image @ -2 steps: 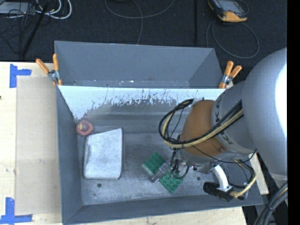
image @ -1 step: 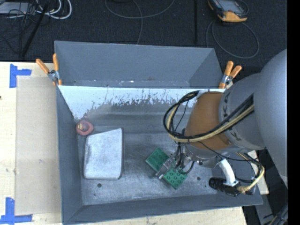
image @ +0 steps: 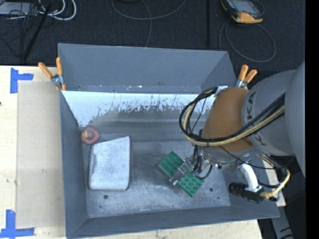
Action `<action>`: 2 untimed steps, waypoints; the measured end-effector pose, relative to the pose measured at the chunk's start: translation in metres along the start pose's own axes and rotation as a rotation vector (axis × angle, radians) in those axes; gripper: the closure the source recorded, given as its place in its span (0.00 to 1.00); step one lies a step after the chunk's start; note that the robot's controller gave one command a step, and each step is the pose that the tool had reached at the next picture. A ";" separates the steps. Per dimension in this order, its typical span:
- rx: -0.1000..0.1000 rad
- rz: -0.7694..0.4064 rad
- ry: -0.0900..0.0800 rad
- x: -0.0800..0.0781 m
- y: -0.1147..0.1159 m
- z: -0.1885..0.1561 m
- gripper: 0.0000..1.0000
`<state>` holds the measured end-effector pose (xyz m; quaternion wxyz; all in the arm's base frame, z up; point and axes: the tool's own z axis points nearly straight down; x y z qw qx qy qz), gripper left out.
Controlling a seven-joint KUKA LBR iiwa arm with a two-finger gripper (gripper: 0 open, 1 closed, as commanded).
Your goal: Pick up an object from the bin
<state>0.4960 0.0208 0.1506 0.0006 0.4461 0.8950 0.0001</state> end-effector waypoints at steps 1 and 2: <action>0.001 -0.004 0.001 -0.001 0.000 -0.029 1.00; 0.001 -0.009 0.001 -0.001 0.000 -0.048 1.00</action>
Offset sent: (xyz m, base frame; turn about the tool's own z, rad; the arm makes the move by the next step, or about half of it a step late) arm 0.0002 0.0000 0.0284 0.0000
